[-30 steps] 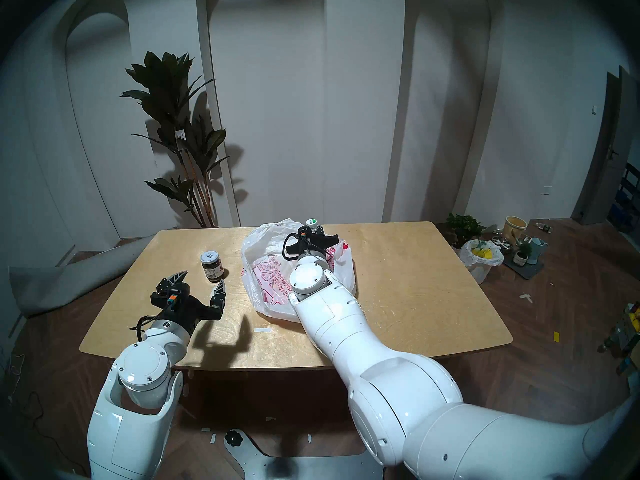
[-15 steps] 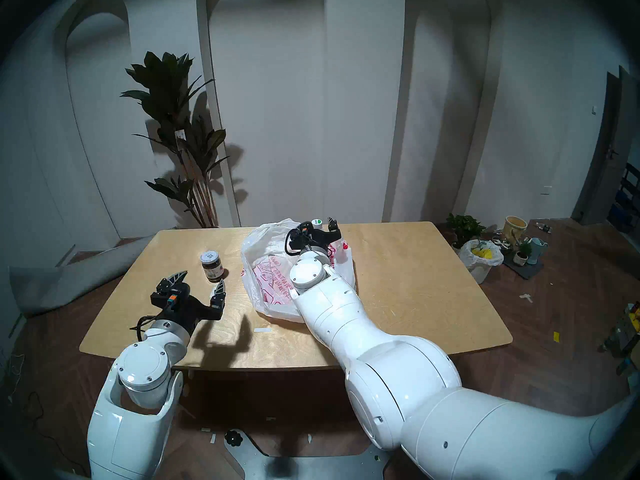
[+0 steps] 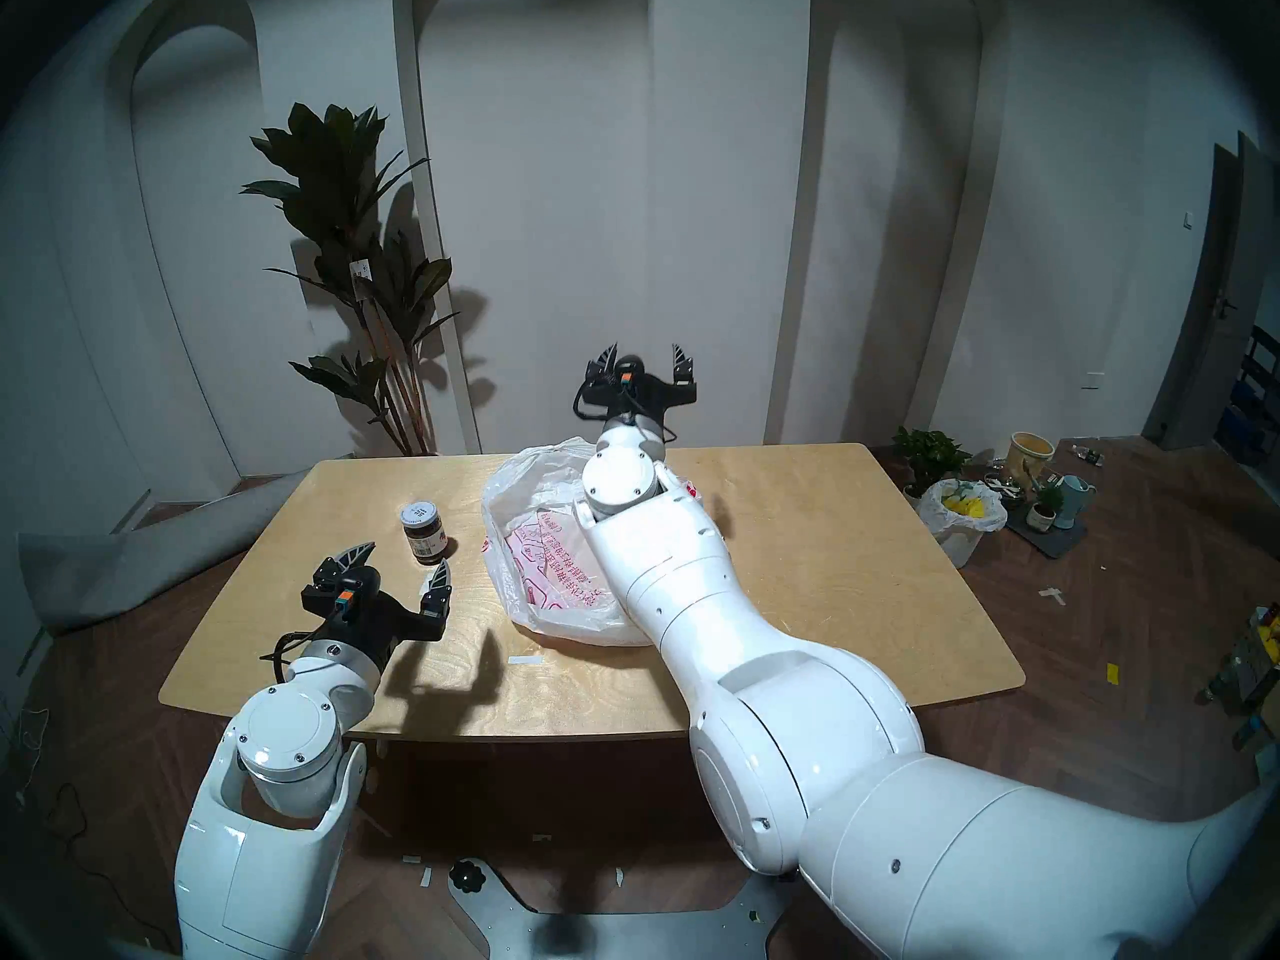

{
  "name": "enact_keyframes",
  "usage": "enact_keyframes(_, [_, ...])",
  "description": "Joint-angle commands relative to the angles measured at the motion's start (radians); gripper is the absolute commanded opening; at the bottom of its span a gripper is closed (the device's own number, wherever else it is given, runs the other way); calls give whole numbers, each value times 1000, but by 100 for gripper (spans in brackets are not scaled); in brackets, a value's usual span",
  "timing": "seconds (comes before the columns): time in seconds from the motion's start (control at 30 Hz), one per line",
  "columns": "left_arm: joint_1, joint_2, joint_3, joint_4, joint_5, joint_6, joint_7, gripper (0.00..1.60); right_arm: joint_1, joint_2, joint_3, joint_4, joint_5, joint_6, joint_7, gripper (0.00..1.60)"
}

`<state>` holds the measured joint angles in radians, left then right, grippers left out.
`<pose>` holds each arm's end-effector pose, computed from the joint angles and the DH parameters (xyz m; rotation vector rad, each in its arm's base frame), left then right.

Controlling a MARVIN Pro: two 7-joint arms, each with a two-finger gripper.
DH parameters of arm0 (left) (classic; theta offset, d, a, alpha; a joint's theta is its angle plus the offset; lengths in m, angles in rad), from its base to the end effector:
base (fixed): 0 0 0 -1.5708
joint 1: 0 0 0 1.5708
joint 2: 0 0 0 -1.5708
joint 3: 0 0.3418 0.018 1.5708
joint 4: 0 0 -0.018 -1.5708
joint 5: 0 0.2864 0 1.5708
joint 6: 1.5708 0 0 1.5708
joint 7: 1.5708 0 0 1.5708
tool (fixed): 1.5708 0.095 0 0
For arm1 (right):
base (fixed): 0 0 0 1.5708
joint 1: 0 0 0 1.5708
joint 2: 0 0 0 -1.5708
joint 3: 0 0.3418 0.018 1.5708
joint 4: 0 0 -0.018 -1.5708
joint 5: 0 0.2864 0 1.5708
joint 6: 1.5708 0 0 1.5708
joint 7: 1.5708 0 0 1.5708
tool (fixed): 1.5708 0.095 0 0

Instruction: Bag the groceries: heavy items first, fragile items on top

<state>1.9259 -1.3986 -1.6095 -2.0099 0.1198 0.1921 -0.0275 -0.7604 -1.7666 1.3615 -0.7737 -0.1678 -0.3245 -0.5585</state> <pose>0.2811 0.0505 -0.3257 -2.1818 0.3321 -1.9610 0.6146 0.1290 -0.1899 1.6245 -0.2257 2.4577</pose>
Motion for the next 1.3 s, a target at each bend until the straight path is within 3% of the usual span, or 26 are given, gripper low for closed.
enact_keyframes(0.0, [-8,0,0,-16,-1,-4,1,160,-31,121,144,-75,14,11,-54,160])
enact_keyframes(0.17, [-8,0,0,-14,0,-4,1,160,-104,177,217,-84,12,24,-76,160])
enact_keyframes(0.7, [-9,0,0,-7,0,-4,0,160,-286,349,300,-197,-14,18,-62,160])
enact_keyframes(1.07, [-38,12,-5,-7,3,-9,-3,160,-452,365,301,-299,-23,-11,12,160])
enact_keyframes(1.27, [-72,23,-24,-9,-3,-12,-5,160,-497,375,290,-362,-27,-34,43,160])
